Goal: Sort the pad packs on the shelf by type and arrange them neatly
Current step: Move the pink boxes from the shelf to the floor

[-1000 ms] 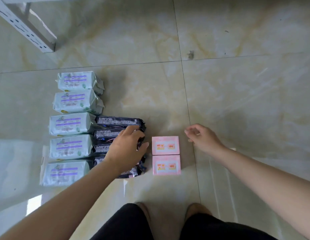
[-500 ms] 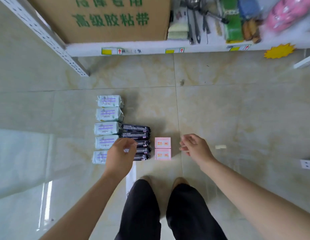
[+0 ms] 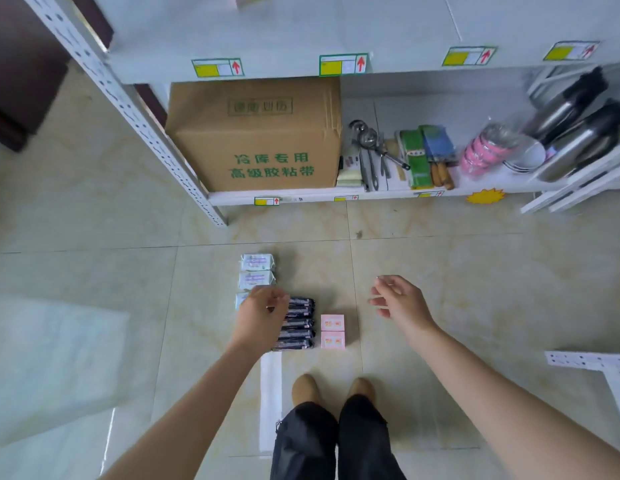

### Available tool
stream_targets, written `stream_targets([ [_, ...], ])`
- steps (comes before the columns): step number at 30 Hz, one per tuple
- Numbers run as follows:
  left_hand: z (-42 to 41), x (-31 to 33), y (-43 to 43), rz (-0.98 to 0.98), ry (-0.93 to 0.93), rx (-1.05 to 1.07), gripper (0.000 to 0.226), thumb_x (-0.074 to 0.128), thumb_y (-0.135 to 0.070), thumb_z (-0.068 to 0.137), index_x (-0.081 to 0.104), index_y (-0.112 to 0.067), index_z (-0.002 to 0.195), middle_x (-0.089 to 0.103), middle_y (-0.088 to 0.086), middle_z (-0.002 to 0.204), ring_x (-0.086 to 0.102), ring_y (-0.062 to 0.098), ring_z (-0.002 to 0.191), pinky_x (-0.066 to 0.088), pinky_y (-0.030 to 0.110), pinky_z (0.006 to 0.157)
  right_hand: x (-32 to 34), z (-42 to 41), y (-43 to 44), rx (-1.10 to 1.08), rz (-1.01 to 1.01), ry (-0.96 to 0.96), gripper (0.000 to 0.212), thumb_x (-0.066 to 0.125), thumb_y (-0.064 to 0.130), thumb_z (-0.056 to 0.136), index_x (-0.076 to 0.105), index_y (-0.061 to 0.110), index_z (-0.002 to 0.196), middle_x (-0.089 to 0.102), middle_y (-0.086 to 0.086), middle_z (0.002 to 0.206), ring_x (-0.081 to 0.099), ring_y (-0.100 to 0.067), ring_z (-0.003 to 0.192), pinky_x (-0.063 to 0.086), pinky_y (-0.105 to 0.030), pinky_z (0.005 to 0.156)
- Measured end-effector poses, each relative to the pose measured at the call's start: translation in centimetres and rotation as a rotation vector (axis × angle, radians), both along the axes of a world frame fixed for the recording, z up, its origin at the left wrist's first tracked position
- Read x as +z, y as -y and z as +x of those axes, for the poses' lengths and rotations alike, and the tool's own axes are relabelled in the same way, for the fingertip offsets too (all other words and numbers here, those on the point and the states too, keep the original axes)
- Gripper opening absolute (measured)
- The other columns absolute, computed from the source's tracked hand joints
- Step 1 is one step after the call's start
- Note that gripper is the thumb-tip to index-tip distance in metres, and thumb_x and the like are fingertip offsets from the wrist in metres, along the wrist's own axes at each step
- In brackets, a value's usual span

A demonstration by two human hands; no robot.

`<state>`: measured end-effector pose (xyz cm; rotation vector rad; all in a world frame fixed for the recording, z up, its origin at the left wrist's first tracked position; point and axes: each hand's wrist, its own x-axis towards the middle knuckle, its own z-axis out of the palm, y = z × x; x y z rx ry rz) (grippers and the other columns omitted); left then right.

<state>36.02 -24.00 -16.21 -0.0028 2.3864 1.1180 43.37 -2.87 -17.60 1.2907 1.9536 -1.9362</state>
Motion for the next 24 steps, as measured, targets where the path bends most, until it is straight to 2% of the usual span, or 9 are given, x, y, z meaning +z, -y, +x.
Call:
stream_targets([
  [5, -0.5, 7.4, 0.4, -0.010, -0.080, -0.016, 0.017, 0.051, -0.016, 0.093, 0.063, -0.008, 0.101, 0.056, -0.001, 0.102, 0.053, 0.012, 0.090, 0.036, 0.019, 0.073, 7.7, -0.2, 1.1, 0.005, 0.020, -0.069, 0.010, 0.054, 0.019, 0.092, 0.056, 0.010, 0.097, 0.061, 0.001, 0.079, 0.061, -0.015, 0.066, 0.043, -0.026, 0.058],
  [11, -0.8, 12.0, -0.8, 0.097, -0.082, -0.002, 0.015, 0.051, -0.018, 0.093, 0.064, -0.012, 0.099, 0.063, 0.009, 0.104, 0.052, 0.017, 0.074, 0.039, 0.025, 0.067, 12.9, -0.5, 1.6, 0.058, 0.053, -0.132, 0.012, 0.057, 0.022, 0.090, 0.057, 0.013, 0.098, 0.061, -0.002, 0.084, 0.061, -0.015, 0.067, 0.044, -0.025, 0.059],
  [12, -1.0, 12.6, -1.2, 0.138, -0.067, 0.004, 0.014, 0.051, -0.018, 0.093, 0.063, -0.013, 0.097, 0.064, 0.009, 0.104, 0.055, 0.020, 0.077, 0.043, 0.028, 0.068, 13.5, -0.6, 1.5, 0.059, 0.057, -0.141, 0.012, 0.057, 0.022, 0.090, 0.056, 0.013, 0.098, 0.061, -0.001, 0.084, 0.061, -0.015, 0.067, 0.044, -0.025, 0.060],
  [14, -1.3, 13.8, -2.1, 0.190, -0.050, -0.014, 0.010, 0.051, -0.017, 0.093, 0.061, -0.017, 0.092, 0.064, 0.007, 0.100, 0.062, 0.026, 0.093, 0.052, 0.035, 0.081, 14.6, -0.8, 1.3, 0.048, 0.057, -0.157, 0.011, 0.057, 0.022, 0.090, 0.056, 0.014, 0.097, 0.061, -0.001, 0.083, 0.061, -0.014, 0.068, 0.044, -0.024, 0.060],
  [16, -1.8, 15.0, -2.9, 0.224, -0.047, -0.016, 0.009, 0.051, -0.018, 0.093, 0.059, -0.018, 0.087, 0.063, 0.003, 0.097, 0.062, 0.027, 0.100, 0.051, 0.041, 0.090, 15.4, -1.1, 0.9, 0.033, 0.060, -0.172, 0.007, 0.057, 0.022, 0.090, 0.057, 0.016, 0.093, 0.062, 0.000, 0.083, 0.061, -0.014, 0.068, 0.045, -0.023, 0.060],
  [20, -2.9, 16.1, -4.5, 0.267, -0.024, 0.003, 0.010, 0.052, -0.020, 0.092, 0.059, -0.018, 0.086, 0.062, 0.005, 0.094, 0.058, 0.023, 0.088, 0.050, 0.040, 0.088, 16.7, -1.5, -0.2, 0.011, 0.064, -0.195, 0.004, 0.057, 0.020, 0.090, 0.057, 0.018, 0.087, 0.061, 0.001, 0.081, 0.061, -0.013, 0.066, 0.045, -0.021, 0.057],
  [24, -3.9, 16.5, -6.5, 0.304, -0.014, 0.036, 0.009, 0.052, -0.017, 0.091, 0.058, -0.017, 0.084, 0.060, 0.004, 0.094, 0.057, 0.022, 0.088, 0.049, 0.037, 0.087, 17.5, -1.7, -2.2, 0.027, 0.063, -0.215, 0.008, 0.057, 0.019, 0.090, 0.057, 0.020, 0.082, 0.061, 0.000, 0.083, 0.061, -0.014, 0.067, 0.045, -0.022, 0.059],
])
